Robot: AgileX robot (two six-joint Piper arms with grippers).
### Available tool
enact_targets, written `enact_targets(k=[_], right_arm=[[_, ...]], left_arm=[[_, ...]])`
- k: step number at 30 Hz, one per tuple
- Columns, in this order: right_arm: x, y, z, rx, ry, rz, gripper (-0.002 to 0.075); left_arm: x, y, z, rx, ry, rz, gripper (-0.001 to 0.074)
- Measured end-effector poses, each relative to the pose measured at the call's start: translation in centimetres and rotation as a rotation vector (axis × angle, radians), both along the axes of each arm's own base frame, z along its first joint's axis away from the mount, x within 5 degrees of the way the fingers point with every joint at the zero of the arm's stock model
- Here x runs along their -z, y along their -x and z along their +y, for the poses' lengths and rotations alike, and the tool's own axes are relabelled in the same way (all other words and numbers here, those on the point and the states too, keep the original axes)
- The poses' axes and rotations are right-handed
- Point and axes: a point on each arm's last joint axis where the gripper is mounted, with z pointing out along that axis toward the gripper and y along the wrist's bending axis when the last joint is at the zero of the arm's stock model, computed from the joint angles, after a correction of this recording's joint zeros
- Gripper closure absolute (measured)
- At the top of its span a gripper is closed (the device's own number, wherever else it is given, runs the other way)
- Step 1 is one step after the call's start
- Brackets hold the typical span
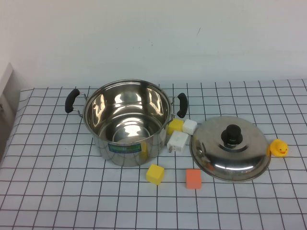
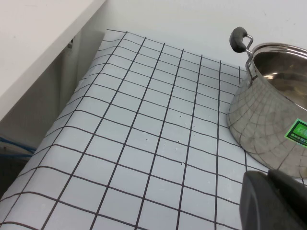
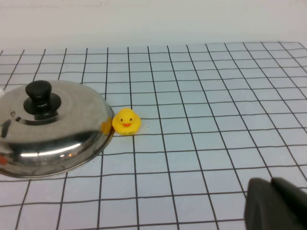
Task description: Cover the pot
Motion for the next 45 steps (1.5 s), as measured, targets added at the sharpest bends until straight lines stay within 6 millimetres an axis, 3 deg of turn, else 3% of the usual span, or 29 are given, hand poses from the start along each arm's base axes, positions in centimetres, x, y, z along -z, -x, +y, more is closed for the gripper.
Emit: enact_targets(k=[7, 14, 19, 30, 32, 38, 45], right_arm=[[0.0, 0.0, 0.4, -0.008, -0.121, -0.011, 0.0728], [-0.4, -0.2, 2.5, -0.03, -0.776, -0.062, 0.0728], [-0.7, -0.3, 2.7, -0.032, -0.891, -0.087, 0.0728], [-0.8, -0.3, 2.3, -0.087, -0.597, -0.099, 0.0728], [-2.1, -0.2, 2.5, -0.143, -0.49, -0.14, 0.0728], [-8.9, 0.4, 3.0, -0.315, -0.068, -0.26, 0.0728], [-10.6, -2.2, 3.3, -0.428, 0.081, -0.123, 0.0728]], left_arm=[[0.0, 0.0, 0.0, 0.0, 0.0, 0.0, 0.0738], [0.0, 0.0, 0.0, -0.001, 0.002, 0.0, 0.0738], [0.0, 0.0, 0.0, -0.001, 0.002, 0.0, 0.0738], [0.0, 0.0, 0.0, -0.001, 0.002, 0.0, 0.0738], [0.0, 0.0, 0.0, -0.001, 0.002, 0.0, 0.0738], [0.0, 0.0, 0.0, -0.001, 0.002, 0.0, 0.0738], [0.0, 0.0, 0.0, -0.001, 0.002, 0.0, 0.0738]])
